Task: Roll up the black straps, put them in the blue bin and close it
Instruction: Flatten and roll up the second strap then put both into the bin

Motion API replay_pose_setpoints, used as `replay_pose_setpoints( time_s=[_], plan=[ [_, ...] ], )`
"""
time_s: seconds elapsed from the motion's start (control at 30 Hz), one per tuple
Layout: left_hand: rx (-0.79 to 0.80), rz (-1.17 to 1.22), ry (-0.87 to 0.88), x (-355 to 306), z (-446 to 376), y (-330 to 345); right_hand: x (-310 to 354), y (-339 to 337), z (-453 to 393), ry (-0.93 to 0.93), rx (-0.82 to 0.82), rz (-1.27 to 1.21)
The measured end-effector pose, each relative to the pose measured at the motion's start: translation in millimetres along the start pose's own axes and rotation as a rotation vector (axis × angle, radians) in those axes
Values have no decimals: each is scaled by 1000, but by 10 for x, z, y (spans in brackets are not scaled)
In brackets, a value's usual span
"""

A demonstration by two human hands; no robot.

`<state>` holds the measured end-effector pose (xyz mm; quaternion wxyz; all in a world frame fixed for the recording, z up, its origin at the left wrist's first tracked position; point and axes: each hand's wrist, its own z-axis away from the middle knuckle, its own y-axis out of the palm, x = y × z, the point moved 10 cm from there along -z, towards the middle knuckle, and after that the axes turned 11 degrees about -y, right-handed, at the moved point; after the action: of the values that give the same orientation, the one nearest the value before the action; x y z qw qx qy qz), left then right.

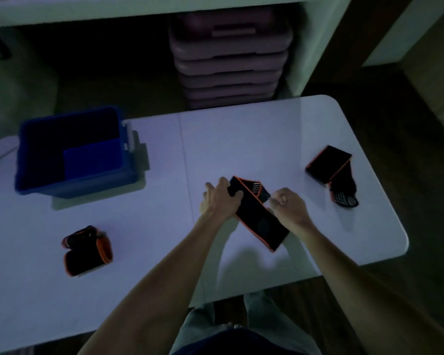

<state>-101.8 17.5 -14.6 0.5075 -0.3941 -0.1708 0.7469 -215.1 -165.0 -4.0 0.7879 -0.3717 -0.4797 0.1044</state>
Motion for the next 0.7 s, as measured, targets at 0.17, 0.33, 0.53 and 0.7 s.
replay_pose_setpoints(
  time_s=[0.17, 0.33, 0.53, 0.7],
  plan=[
    [-105, 0, -151, -231, -121, 228, -270, 131, -267, -11, 148, 70],
    [-216, -15, -256, -306, -214, 311, -226, 306, -578, -83, 209, 63],
    [-212, 17, -338, -270, -261, 379, -93, 162, -806, -184, 205, 7],
    [-126, 386, -286, -228, -318, 302, 176, -204, -1130, -163, 20, -291]
  ],
)
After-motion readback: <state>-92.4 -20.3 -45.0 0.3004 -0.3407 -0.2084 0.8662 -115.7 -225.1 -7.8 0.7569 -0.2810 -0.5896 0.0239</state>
